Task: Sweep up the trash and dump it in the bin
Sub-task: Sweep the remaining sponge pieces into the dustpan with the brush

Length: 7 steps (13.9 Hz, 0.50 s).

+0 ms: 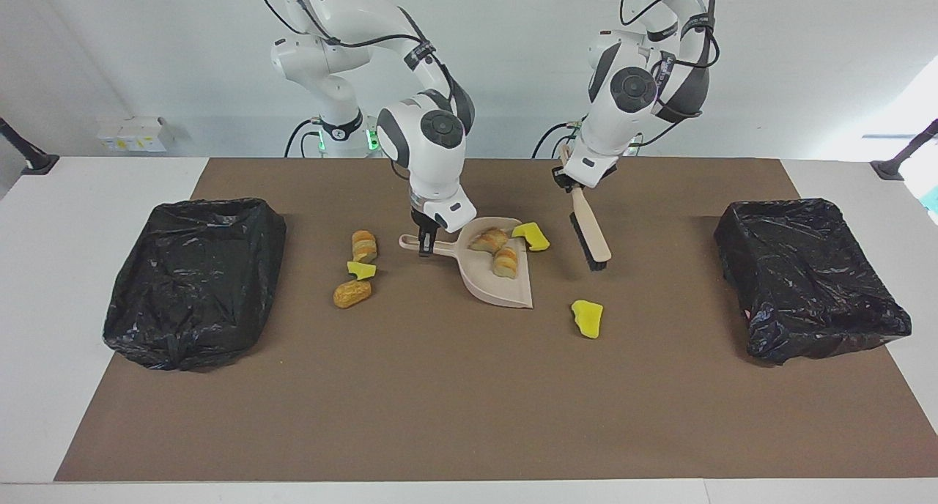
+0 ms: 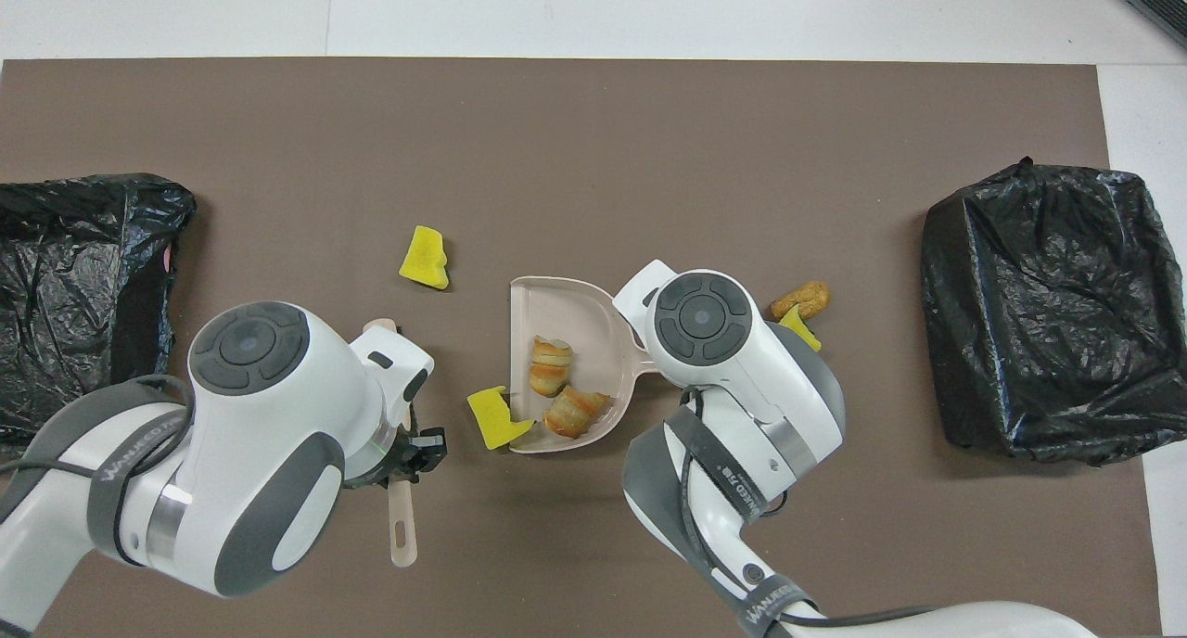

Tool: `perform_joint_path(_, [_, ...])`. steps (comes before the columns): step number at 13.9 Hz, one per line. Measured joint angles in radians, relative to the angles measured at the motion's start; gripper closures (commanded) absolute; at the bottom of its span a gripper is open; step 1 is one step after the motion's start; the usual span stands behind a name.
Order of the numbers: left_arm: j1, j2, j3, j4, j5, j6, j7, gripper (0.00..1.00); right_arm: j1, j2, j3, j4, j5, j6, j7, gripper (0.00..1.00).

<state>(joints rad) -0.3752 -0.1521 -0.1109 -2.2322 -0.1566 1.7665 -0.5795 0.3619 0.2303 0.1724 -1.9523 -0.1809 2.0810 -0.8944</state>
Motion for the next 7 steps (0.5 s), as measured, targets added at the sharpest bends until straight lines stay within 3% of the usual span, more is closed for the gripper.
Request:
perform_joint_path(3, [-0.092,-0.06,-0.019,-0.169,-0.017,0.071,-0.06,1.0,0.0,0.0,0.0,0.0,0.0,0.0,0.0,1.0])
perform_joint_path(7, [-0.248,-0.06,-0.029,-0.234,-0.105,0.257,-0.114,1.0,0.0,0.0,0.0,-0.001,0.0,0.0,0.0,1.0])
